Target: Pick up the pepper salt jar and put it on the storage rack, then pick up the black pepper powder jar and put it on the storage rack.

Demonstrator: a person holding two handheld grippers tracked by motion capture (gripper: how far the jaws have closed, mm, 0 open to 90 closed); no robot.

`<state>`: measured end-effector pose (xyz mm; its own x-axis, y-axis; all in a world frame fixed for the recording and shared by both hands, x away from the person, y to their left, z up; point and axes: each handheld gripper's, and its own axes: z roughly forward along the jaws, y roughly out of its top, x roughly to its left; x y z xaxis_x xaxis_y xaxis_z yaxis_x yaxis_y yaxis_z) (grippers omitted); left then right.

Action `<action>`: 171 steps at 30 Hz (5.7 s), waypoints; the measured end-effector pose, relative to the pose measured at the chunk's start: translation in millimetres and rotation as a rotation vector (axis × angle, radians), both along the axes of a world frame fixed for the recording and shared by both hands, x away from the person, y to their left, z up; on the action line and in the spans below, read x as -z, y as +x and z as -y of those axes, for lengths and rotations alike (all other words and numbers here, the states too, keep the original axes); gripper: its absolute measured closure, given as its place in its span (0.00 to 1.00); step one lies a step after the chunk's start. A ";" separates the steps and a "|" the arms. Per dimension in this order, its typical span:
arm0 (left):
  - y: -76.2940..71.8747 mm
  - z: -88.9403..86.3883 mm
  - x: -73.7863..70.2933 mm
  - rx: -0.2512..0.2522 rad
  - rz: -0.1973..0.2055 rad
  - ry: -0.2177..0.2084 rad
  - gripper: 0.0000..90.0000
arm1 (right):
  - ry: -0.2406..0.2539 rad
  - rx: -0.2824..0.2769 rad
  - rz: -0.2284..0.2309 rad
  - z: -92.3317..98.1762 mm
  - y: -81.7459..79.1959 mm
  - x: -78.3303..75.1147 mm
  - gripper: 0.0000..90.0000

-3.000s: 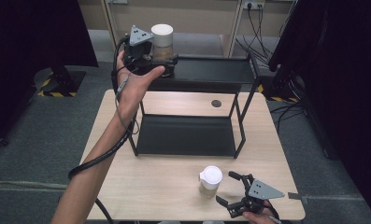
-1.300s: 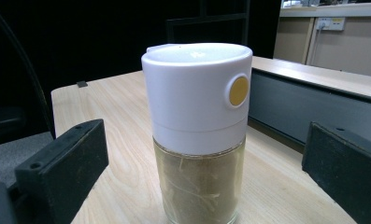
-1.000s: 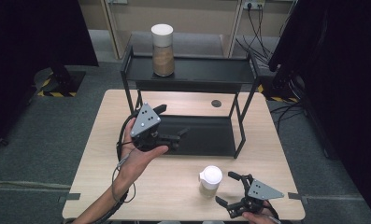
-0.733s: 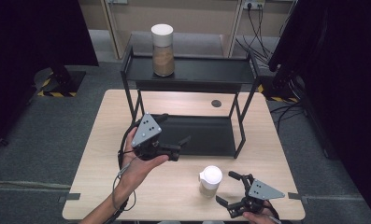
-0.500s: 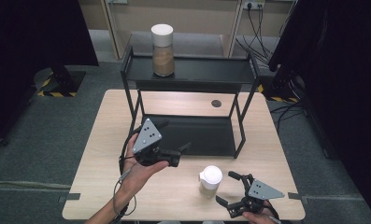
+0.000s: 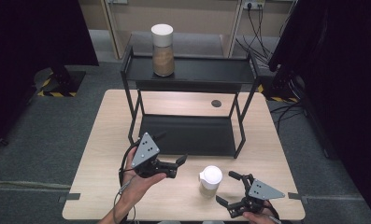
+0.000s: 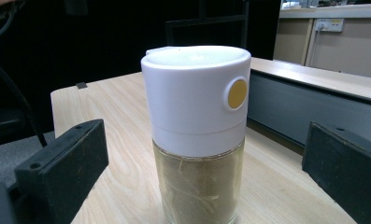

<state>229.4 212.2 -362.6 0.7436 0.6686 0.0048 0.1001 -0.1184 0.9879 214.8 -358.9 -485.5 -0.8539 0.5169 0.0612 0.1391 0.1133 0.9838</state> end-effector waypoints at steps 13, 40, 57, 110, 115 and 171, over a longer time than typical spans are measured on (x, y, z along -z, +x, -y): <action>-10.1 -5.4 34.1 -0.018 -0.019 -0.009 0.04 | 0.001 0.002 0.000 0.1 -0.4 0.0 0.01; -22.9 -6.8 90.6 0.011 -0.031 -0.027 0.04 | 0.003 0.011 0.003 0.2 -2.5 -0.5 0.01; -28.3 -6.4 111.5 0.015 -0.025 -0.010 0.04 | 0.006 0.013 0.004 0.0 -3.1 -0.6 0.01; -30.4 -10.2 123.9 -0.003 -0.059 -0.007 0.04 | -0.032 0.001 0.017 -14.3 4.2 -5.4 0.01; -30.1 -10.1 124.3 -0.006 -0.062 -0.006 0.04 | -0.048 -0.013 0.014 -19.5 7.4 -5.8 0.01; -31.0 -11.5 124.8 -0.010 -0.057 -0.008 0.04 | -0.076 0.035 0.016 -33.0 19.4 -50.8 0.34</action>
<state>198.5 223.7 -487.4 0.7358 0.6759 -0.0424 0.1573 -0.1096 0.9815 234.2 -325.9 -434.7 -0.8357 0.5491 0.0072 0.1287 0.1831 0.9746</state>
